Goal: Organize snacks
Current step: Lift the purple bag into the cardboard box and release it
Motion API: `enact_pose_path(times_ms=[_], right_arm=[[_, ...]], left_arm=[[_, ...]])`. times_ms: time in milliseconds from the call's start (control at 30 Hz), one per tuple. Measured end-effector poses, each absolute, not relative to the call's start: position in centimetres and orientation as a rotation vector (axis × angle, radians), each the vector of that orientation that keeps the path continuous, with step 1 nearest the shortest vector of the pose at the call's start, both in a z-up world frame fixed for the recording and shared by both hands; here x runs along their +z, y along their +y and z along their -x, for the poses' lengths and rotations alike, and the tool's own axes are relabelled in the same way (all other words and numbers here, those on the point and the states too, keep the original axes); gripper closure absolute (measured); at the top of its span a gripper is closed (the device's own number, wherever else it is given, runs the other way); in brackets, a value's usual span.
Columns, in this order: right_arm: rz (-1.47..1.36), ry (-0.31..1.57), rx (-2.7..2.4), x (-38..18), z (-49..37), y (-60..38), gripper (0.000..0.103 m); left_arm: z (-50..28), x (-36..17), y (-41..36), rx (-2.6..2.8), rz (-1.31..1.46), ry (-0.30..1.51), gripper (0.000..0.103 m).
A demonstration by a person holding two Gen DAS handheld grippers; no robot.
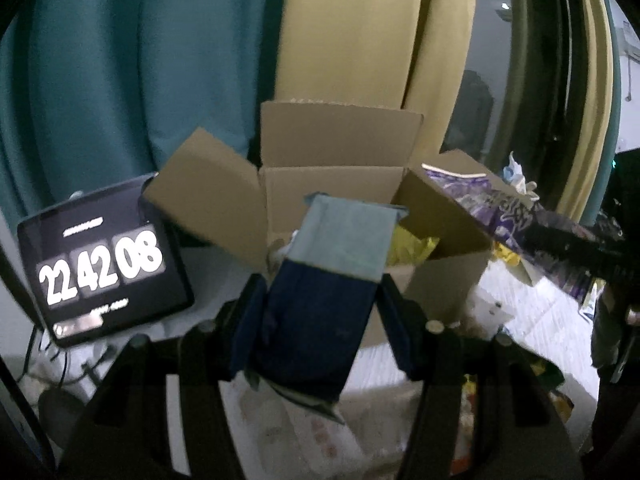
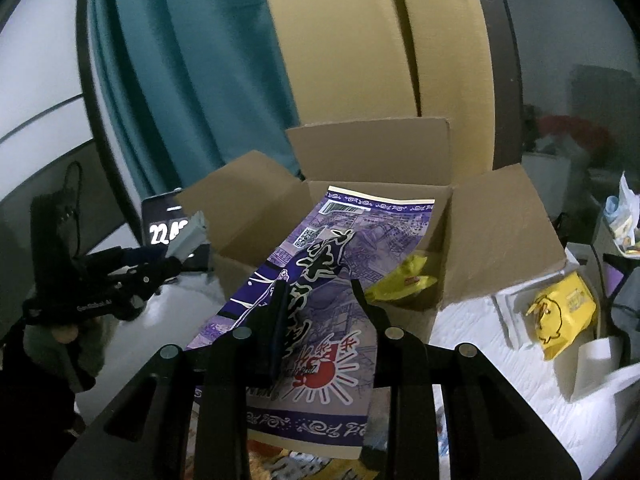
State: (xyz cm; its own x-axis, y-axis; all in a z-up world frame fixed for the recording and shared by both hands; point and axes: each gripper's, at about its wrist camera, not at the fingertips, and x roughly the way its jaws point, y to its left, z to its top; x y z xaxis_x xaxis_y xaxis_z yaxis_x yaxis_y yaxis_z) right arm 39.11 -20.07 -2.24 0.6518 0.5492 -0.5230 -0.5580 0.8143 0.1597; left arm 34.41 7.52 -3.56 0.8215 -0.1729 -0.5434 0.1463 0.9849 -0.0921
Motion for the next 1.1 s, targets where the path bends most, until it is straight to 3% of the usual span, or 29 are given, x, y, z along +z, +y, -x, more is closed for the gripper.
enact_pose_path(times_ms=[567,600,700,1000,1100], right_arm=[[0.006,0.582,0.554,-2.6,-44.9,-20.1,0.073],[0.006,0.582,0.552,-2.6,-45.2,-20.0,0.073],[0.007,0.587,0.548,-2.8,-46.2,-19.6,0.073],[0.017,0.602,0.576,-4.2,-48.9,-15.4,0.073],[0.025,0.582,0.567,-4.3,-49.7,-13.8,0.06]], left_arm=[[-45.6,-4.6,4.7,-0.243,0.061,0.636,0.044],[-46.0,-4.6,4.8,-0.236,0.067,0.635,0.043],[-46.0,-4.2,5.3,-0.226,0.087,0.607,0.024],[-42.4,-2.9,9.5,-0.15,0.124,0.55,0.022],[-40.9,-2.7,11.2,-0.114,0.141,0.536,0.022]])
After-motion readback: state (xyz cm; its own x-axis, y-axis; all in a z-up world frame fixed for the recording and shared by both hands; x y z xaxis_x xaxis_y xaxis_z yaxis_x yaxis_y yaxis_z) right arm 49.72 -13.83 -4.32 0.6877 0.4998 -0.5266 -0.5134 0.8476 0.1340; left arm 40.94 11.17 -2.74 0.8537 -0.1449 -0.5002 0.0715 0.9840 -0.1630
